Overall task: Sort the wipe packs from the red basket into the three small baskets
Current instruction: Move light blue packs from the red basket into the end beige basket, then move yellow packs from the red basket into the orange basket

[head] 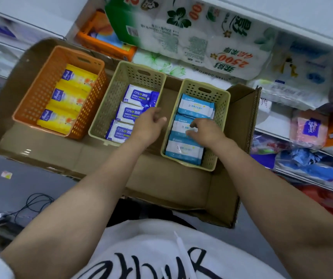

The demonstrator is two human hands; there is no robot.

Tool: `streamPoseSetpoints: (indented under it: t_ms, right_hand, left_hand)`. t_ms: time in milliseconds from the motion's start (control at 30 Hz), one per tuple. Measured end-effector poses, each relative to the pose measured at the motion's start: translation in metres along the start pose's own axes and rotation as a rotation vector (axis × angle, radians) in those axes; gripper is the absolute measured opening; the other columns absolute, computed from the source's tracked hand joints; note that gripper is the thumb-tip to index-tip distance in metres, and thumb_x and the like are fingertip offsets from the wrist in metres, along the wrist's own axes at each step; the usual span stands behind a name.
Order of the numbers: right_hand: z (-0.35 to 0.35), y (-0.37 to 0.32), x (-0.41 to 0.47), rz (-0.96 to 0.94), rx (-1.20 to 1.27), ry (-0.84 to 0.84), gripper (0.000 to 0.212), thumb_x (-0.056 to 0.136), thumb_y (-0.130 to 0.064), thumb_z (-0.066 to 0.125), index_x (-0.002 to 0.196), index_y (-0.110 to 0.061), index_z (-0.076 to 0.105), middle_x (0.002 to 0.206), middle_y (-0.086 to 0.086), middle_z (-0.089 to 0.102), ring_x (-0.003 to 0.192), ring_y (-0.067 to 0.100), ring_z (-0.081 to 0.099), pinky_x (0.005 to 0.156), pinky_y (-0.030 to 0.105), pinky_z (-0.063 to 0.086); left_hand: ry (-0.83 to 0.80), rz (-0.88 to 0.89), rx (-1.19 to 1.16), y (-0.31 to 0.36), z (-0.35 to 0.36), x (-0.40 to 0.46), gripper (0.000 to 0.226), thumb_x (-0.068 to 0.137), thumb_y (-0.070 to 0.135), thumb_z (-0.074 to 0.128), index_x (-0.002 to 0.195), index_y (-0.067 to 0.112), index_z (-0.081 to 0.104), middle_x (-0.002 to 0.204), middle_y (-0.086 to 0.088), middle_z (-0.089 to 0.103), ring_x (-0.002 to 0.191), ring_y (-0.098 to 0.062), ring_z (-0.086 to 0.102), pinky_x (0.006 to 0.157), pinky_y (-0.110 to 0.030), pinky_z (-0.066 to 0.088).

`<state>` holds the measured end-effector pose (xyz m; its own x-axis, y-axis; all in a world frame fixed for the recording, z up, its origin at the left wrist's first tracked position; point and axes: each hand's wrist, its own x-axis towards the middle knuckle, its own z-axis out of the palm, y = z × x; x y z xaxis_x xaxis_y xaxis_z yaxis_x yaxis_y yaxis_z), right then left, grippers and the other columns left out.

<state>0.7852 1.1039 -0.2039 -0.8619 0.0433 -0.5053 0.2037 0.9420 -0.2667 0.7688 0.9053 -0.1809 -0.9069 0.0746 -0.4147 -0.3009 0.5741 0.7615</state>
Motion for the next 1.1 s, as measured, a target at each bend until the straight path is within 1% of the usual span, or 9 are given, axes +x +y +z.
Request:
streamPoseSetpoints:
  t_ms: [100,200,300,433,533,633,800,900,1100]
  right_hand:
    - [-0.047,-0.023,-0.010,-0.059,-0.010,0.091,0.042,0.097,-0.044,0.055,0.130,-0.017,0.060,0.134,0.009,0.060,0.124,0.027,0.053,0.097,0.037,0.046]
    - [-0.091,-0.065,-0.032,-0.139,-0.039,0.279,0.039,0.097,-0.042,0.056,0.126,-0.018,0.062,0.127,0.008,0.064,0.119,0.028,0.055,0.089,0.035,0.046]
    - [-0.119,-0.120,-0.063,-0.214,-0.022,0.421,0.042,0.097,-0.043,0.055,0.133,-0.021,0.058,0.132,0.007,0.060,0.124,0.026,0.052,0.097,0.039,0.045]
    - [-0.122,-0.204,-0.111,-0.346,0.004,0.657,0.042,0.097,-0.038,0.058,0.135,-0.022,0.055,0.133,0.003,0.060,0.126,0.025,0.050,0.102,0.039,0.040]
    - [-0.099,-0.274,-0.138,-0.410,0.057,0.745,0.041,0.095,-0.031,0.062,0.134,-0.020,0.056,0.132,0.005,0.060,0.125,0.026,0.050,0.103,0.038,0.038]
    - [-0.067,-0.344,-0.147,-0.453,0.066,0.761,0.043,0.092,-0.026,0.066,0.133,-0.016,0.058,0.130,0.009,0.061,0.123,0.027,0.052,0.100,0.034,0.038]
    - [-0.027,-0.457,-0.128,-0.535,0.096,0.671,0.044,0.091,-0.029,0.067,0.132,-0.019,0.059,0.131,0.004,0.060,0.125,0.022,0.052,0.103,0.030,0.037]
    - [-0.015,-0.516,-0.100,-0.577,0.085,0.638,0.043,0.092,-0.032,0.067,0.133,-0.020,0.059,0.133,0.003,0.058,0.128,0.020,0.049,0.105,0.031,0.038]
    - [-0.010,-0.633,-0.008,-0.609,0.116,0.622,0.040,0.091,-0.033,0.066,0.129,-0.023,0.061,0.132,-0.001,0.058,0.125,0.019,0.049,0.100,0.024,0.033]
  left_hand:
    - [0.061,0.099,0.009,0.011,-0.044,-0.007,0.043,0.092,0.025,0.066,0.133,0.015,0.058,0.126,-0.006,0.063,0.116,-0.019,0.059,0.098,-0.034,0.047]
    - [0.147,0.217,-0.002,0.014,-0.103,-0.021,0.042,0.087,0.019,0.073,0.127,0.014,0.063,0.122,-0.007,0.066,0.112,-0.018,0.061,0.100,-0.030,0.046]
    - [0.298,0.350,0.078,0.004,-0.168,-0.042,0.042,0.082,0.018,0.075,0.123,0.016,0.065,0.119,-0.006,0.067,0.110,-0.020,0.061,0.096,-0.031,0.046]
    - [0.443,0.457,0.198,-0.034,-0.255,-0.076,0.043,0.083,0.020,0.075,0.124,0.019,0.064,0.119,-0.008,0.063,0.113,-0.026,0.057,0.098,-0.034,0.041]
    - [0.473,0.484,0.273,-0.077,-0.324,-0.100,0.044,0.084,0.023,0.073,0.127,0.020,0.063,0.121,-0.006,0.060,0.116,-0.025,0.055,0.100,-0.036,0.043]
    - [0.502,0.499,0.356,-0.125,-0.391,-0.123,0.041,0.086,0.022,0.071,0.126,0.018,0.063,0.122,-0.006,0.059,0.115,-0.027,0.056,0.098,-0.037,0.045]
    - [0.552,0.428,0.410,-0.195,-0.489,-0.133,0.034,0.092,0.028,0.065,0.126,0.020,0.062,0.124,0.000,0.058,0.115,-0.022,0.055,0.093,-0.035,0.046]
    - [0.560,0.411,0.418,-0.223,-0.538,-0.116,0.035,0.094,0.032,0.062,0.127,0.022,0.061,0.125,0.001,0.058,0.117,-0.021,0.054,0.095,-0.040,0.048]
    - [0.605,0.408,0.431,-0.258,-0.650,-0.043,0.035,0.093,0.038,0.060,0.125,0.023,0.061,0.123,0.001,0.058,0.115,-0.022,0.054,0.093,-0.041,0.048]
